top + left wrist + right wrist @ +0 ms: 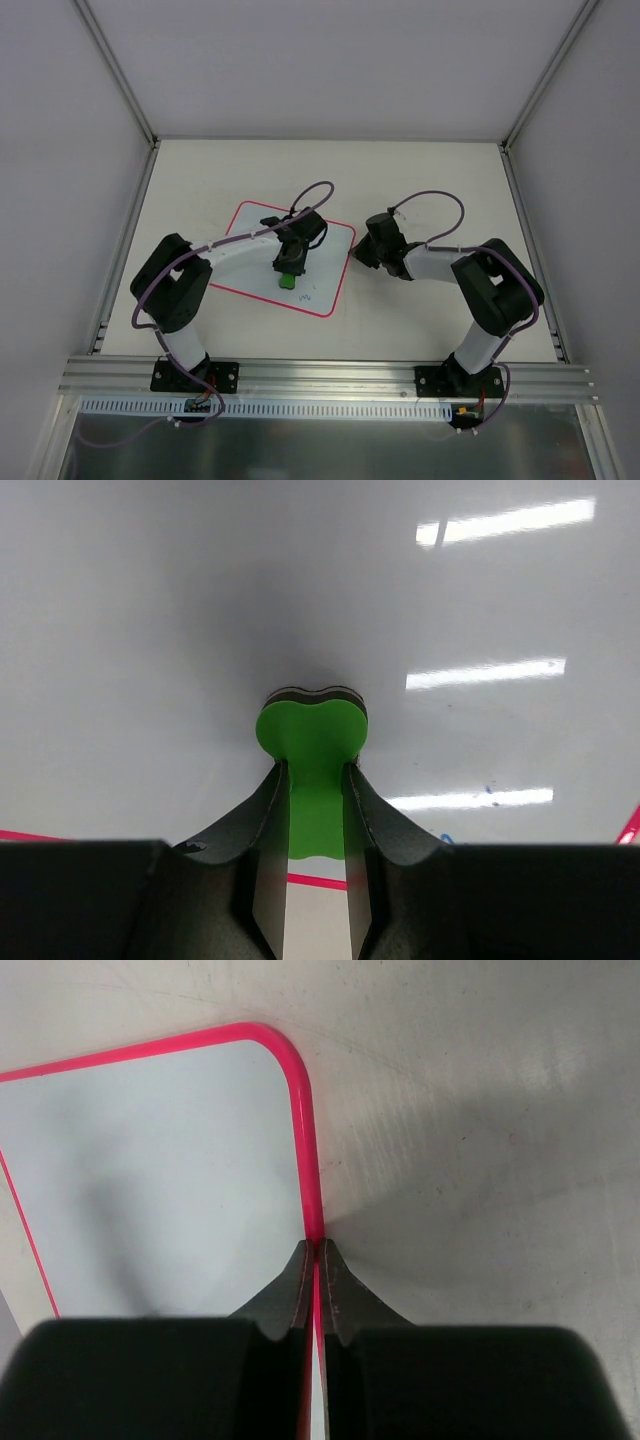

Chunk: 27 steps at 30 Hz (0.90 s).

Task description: Erase the whiteboard

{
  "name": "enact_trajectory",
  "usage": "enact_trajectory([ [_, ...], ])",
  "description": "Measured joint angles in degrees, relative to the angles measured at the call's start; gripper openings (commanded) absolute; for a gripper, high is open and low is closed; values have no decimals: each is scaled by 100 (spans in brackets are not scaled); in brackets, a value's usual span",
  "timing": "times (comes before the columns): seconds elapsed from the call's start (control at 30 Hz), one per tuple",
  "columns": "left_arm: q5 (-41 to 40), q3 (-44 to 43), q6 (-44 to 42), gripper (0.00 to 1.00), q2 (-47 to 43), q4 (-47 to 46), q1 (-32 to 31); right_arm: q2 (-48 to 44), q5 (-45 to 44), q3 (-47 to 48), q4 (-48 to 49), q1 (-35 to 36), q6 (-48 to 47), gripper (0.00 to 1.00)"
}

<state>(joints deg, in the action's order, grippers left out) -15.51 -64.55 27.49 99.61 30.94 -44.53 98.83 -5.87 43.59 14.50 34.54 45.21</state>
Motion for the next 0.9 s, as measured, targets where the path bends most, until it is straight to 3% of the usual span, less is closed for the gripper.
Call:
enact_trajectory([
  [0.3, -55, 374, 48, 0, -197, -317, 87, 31, 4, 28, 9, 9, 2, 0],
  [0.7, -153, 352, 885, 0, 20, -1054, -1244, -4, -4, -63, 120, 9, 39, 0],
  [0.9, -153, 514, 1141, 0, -85, -1270, -1342, -22, -35, -107, 179, 9, 46, 0],
])
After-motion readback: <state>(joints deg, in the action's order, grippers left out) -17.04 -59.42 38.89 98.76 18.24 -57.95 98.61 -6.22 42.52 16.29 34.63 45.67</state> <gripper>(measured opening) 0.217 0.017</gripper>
